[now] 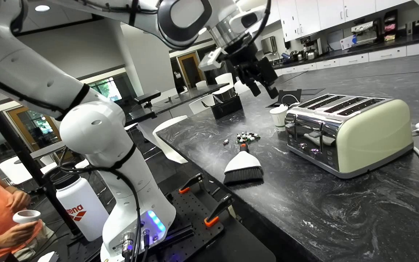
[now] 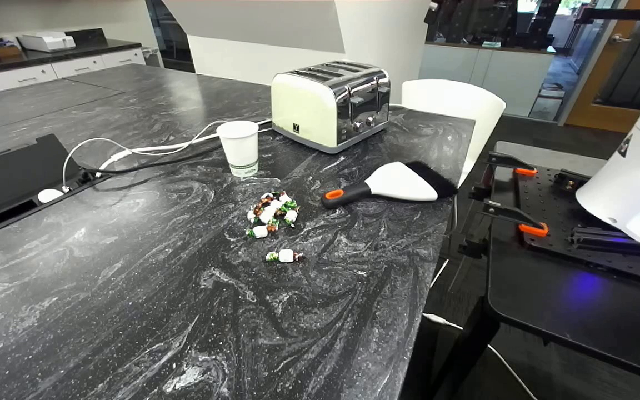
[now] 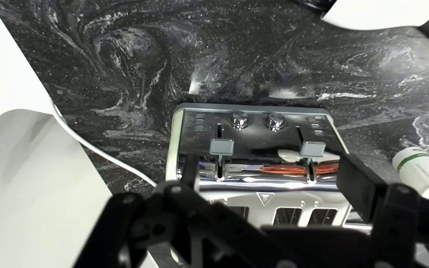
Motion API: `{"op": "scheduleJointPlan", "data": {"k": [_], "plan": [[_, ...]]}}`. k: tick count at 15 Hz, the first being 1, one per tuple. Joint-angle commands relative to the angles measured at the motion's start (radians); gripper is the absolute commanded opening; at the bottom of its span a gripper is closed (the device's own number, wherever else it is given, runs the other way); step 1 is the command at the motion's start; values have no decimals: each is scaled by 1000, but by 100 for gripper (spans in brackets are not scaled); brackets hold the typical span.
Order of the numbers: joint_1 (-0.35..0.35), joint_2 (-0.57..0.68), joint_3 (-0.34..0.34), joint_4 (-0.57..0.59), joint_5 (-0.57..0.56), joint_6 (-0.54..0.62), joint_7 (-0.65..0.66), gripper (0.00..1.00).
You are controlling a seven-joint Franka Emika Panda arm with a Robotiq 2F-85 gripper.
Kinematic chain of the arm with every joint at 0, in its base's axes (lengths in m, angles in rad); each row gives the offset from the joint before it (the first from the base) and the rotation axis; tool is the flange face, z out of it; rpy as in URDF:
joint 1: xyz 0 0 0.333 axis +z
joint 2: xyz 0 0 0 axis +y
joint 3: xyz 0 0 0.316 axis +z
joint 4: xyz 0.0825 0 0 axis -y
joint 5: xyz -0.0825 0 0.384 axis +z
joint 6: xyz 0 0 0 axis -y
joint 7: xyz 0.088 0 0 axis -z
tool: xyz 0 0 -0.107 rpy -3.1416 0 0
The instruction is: Push the toaster lever down
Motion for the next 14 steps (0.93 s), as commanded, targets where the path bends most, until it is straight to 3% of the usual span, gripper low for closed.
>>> {"op": "scheduleJointPlan", "data": {"k": [1,6,10,14], "plan": [[-37,175,22,58,-9,115,55,68],[-69,335,34,115,-32,225,123,29],[-75,425,46,175,-99,219,209,1],[-57,497,40,232,-134,205,262,0]]}}
